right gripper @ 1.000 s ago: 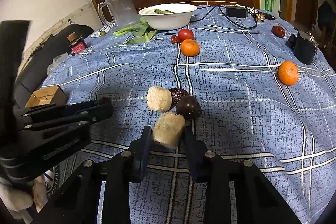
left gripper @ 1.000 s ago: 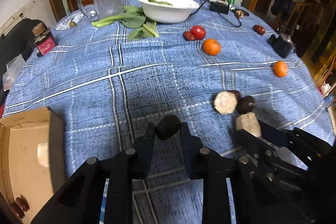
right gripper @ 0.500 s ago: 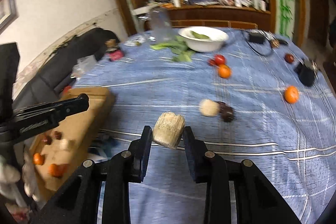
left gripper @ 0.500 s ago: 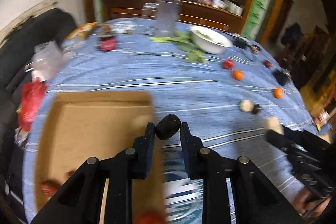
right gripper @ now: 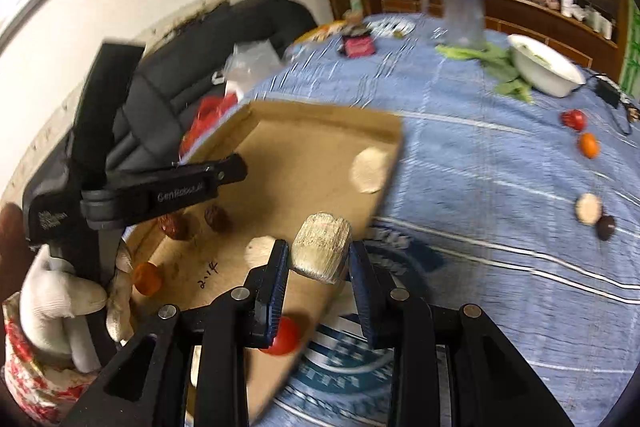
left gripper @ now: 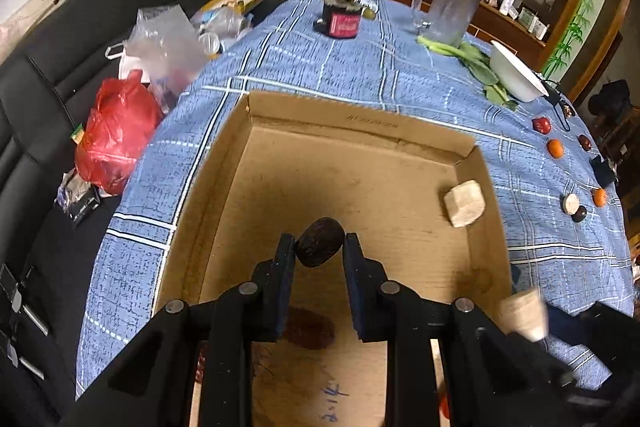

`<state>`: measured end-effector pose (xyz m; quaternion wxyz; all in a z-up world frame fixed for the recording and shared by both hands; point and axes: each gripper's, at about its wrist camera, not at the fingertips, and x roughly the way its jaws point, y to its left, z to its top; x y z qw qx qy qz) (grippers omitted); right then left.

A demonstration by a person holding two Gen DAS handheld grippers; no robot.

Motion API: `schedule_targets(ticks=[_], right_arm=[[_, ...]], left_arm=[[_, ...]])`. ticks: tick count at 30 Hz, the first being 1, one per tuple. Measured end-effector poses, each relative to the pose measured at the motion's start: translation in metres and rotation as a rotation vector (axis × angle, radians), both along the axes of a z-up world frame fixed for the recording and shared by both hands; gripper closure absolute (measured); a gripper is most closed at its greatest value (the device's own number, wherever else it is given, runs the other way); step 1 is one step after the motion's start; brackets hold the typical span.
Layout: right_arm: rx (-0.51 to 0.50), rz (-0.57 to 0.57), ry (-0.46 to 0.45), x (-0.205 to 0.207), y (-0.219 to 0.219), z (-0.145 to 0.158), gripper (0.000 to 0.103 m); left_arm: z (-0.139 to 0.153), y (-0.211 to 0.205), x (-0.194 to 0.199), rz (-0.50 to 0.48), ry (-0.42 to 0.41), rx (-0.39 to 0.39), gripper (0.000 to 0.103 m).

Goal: Organize fruits
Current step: 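Carry the date and yam chunk into the box and release both, then move both open grippers back over the last fruit on the table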

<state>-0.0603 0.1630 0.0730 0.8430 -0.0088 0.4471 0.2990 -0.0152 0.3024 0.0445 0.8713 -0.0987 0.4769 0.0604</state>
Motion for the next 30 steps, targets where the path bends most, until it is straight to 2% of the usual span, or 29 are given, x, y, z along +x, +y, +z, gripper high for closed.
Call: schedule_targets(ticks=[8,11,12,14,18,21,23,26,30], right_arm=[[-0.119,0.040,-0.024,0.001,0.035,-0.021,0.069],[-0.130,0.039,-0.042,-0.001,0.037,-0.021,0.068],[-0.129,0.040,-0.041,0.000,0.037,-0.021,0.068],[-0.118,0.041,-0.033,0.000,0.036,-0.020,0.063],[-0.080,0.027,-0.031,-0.009,0.028,-0.014,0.059],[-0.022,-0.007,-0.068,-0.026,0.009,0.000,0.059],[0.003,-0.052,-0.111,-0.043,-0.010,0.010,0.050],[0.035,-0.156,-0.171,-0.069,-0.049,0.019,0.038],[0.116,-0.315,-0.141,-0.088,-0.108,0.017,0.038]], left_arm=[[-0.010,0.009,0.007,0.005,0.023,-0.025,0.079],[-0.011,0.011,0.007,0.011,0.023,-0.042,0.079],[-0.011,0.013,0.006,0.012,0.022,-0.051,0.076],[-0.009,0.014,0.003,0.020,0.016,-0.055,0.060],[0.007,0.015,-0.010,0.035,-0.017,-0.062,0.057],[0.033,0.009,-0.031,0.035,-0.096,-0.060,0.051],[0.055,-0.004,-0.054,0.032,-0.186,-0.033,0.035],[0.079,-0.028,-0.083,0.007,-0.290,-0.033,0.026],[0.098,-0.080,-0.120,-0.025,-0.406,-0.010,0.016]])
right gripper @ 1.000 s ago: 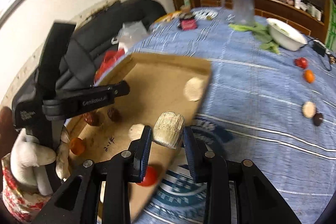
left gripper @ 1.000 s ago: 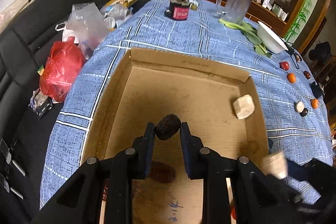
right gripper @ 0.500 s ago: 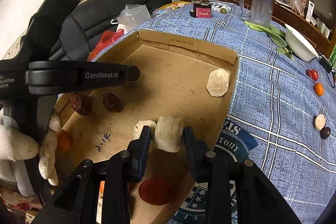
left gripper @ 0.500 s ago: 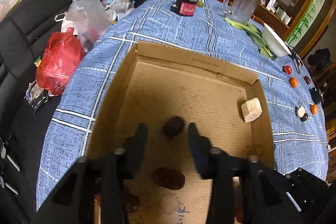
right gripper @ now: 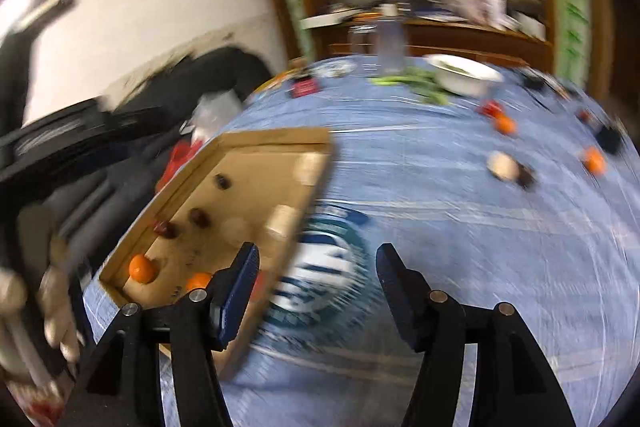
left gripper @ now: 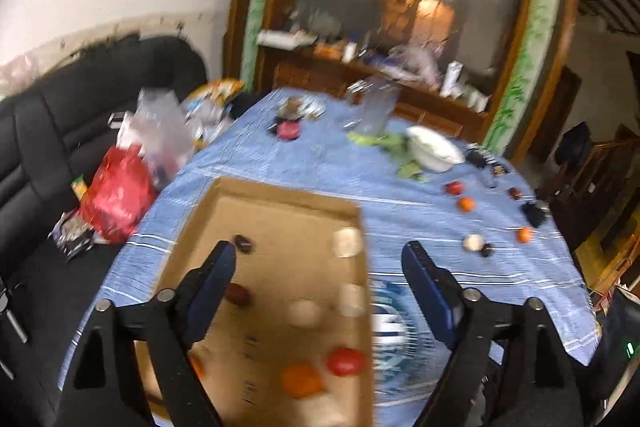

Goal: Organize fruits
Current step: 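Move both open grippers back over the last fruit on the table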

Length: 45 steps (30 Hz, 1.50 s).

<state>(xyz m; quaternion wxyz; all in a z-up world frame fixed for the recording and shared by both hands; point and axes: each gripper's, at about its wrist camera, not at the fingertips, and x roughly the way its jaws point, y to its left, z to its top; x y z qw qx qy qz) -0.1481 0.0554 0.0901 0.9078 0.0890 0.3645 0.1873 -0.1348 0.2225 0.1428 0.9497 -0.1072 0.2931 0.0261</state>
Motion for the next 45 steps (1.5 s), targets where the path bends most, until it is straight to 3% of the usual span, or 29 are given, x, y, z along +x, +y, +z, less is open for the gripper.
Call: schedule_targets(ticks=[4,8,13,29,38,45], right_arm=[[0.009,-0.135,0.004,-0.017,-0.048,0.000,0.038],[0.039,-0.230,-0.026,-0.040,-0.086,0.006,0.031],[0.075,-0.273,-0.031,-0.056,-0.108,0.007,0.031],[0.094,-0.300,-0.020,-0.066,-0.127,-0.001,0.027],[0.073,-0.291,0.004,-0.061,-0.122,-0.010,0.027],[0.035,-0.350,0.035,-0.055,-0.136,-0.023,0.027]], left_arm=[[0.000,-0.058,-0.020,-0.088,-0.038,0.027,0.013],[0.001,-0.108,-0.036,-0.175,-0.063,0.120,0.013],[0.002,-0.142,-0.054,-0.249,-0.078,0.164,0.011],[-0.005,-0.159,-0.070,-0.260,-0.045,0.145,0.011],[-0.016,-0.157,-0.064,-0.259,-0.020,0.145,0.011],[-0.029,-0.155,-0.056,-0.239,0.004,0.168,0.011]])
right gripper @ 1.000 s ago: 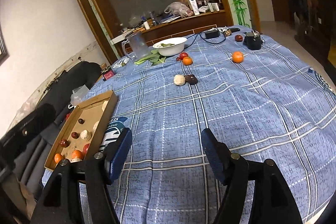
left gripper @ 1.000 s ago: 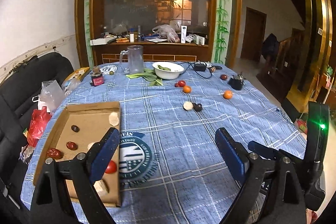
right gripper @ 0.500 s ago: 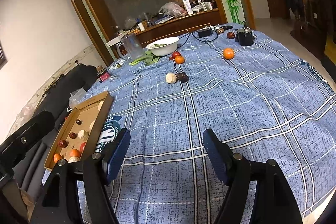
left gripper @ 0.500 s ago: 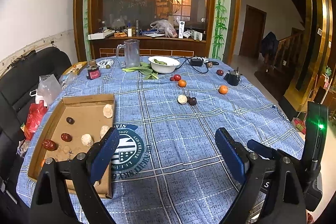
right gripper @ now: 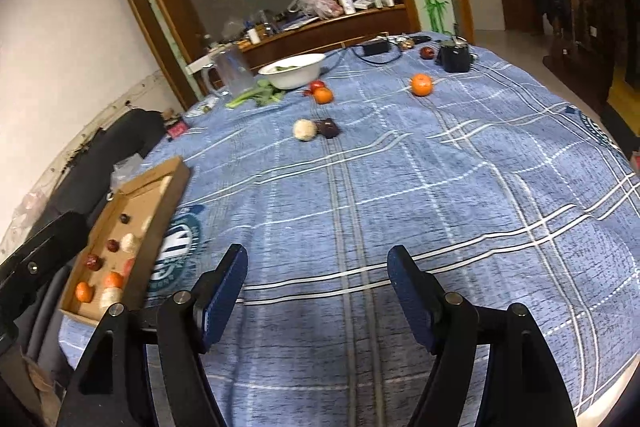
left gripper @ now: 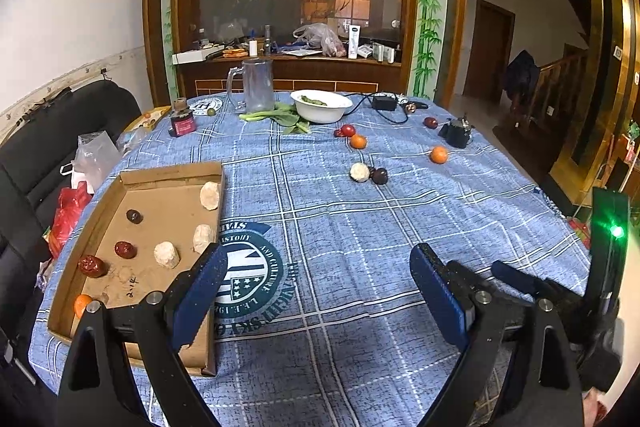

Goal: Organize fruits
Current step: 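Move both open grippers back over the last fruit on the table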

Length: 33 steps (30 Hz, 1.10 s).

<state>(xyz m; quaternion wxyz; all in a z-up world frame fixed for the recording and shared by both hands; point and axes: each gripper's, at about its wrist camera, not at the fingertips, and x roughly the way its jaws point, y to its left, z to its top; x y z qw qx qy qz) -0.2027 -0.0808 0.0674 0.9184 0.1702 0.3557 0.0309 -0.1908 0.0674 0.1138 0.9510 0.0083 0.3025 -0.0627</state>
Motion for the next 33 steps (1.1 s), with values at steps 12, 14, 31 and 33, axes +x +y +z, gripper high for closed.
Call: schedule_targets(ticks=[12,14,31,33], right_arm=[[0.030,-0.037,0.017,0.024,-0.023,-0.005,0.027],[0.032,-0.034,0.024,0.027,-0.025,-0.006,0.027],[-0.030,0.008,0.065,0.078,-0.051,0.002,0.027],[-0.040,0.019,0.071,0.085,-0.050,0.002,0.027]], left_arm=[[-0.018,0.010,0.029,0.052,0.064,0.051,0.011],[-0.020,0.008,0.034,0.050,0.073,0.063,0.011],[-0.026,-0.019,0.091,0.074,0.083,0.228,0.011],[-0.030,-0.024,0.098,0.072,0.094,0.245,0.011]])
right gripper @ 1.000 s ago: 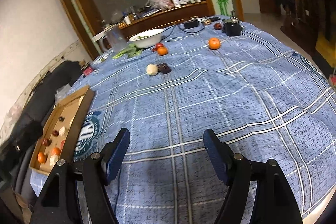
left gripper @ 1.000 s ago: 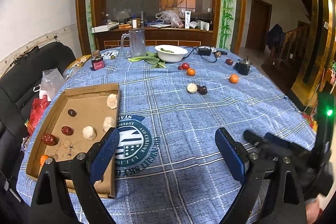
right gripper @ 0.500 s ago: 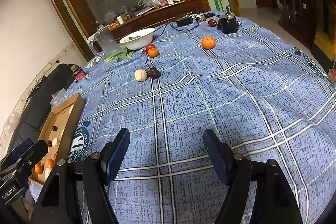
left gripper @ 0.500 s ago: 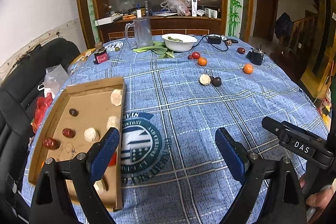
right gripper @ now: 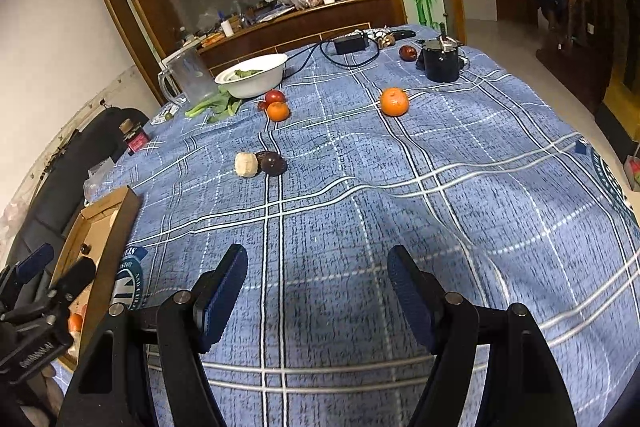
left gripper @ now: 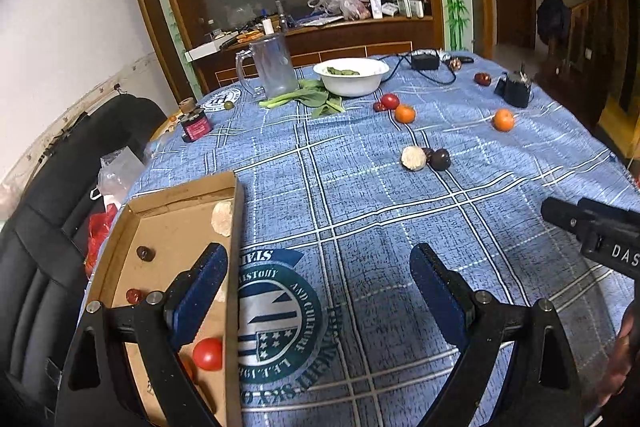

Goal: Organize fruits
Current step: 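Move both open grippers back over the last fruit on the table, then grasp a round yam chunk with the left gripper while the right grasps a dark brown date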

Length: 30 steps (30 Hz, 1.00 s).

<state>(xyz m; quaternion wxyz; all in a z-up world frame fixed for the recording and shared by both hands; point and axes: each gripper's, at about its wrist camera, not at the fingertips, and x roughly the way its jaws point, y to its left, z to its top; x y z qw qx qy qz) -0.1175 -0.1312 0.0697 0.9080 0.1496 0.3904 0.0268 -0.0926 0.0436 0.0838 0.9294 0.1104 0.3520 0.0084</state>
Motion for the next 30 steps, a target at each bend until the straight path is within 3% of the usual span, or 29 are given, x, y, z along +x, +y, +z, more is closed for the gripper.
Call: schedule_targets(ticks=[9,15,19,22,25,30], right_arm=[[-0.069,0.063,0.011,0.039,0.013,-0.001,0.027],[-0.119,0.092,0.015,0.082,0.015,-0.010,0.027],[-0.137,0.154,0.035,0.115,0.028,-0.021,0.051],[-0.150,0.188,0.055,0.134,0.038,-0.033,0.056],[-0.144,0.202,0.070,0.145,0.043,-0.043,0.057],[-0.094,0.224,0.059,0.156,0.046,-0.047,0.057]], left_arm=[[-0.015,-0.013,0.031,-0.024,0.071,0.000,0.011],[-0.015,0.004,0.057,0.009,0.112,-0.085,0.011],[-0.009,0.023,0.078,0.021,0.143,-0.207,0.011],[-0.008,0.030,0.094,0.014,0.163,-0.267,0.014],[-0.010,0.027,0.109,-0.006,0.190,-0.291,0.026],[-0.020,0.018,0.140,-0.031,0.235,-0.396,0.026]])
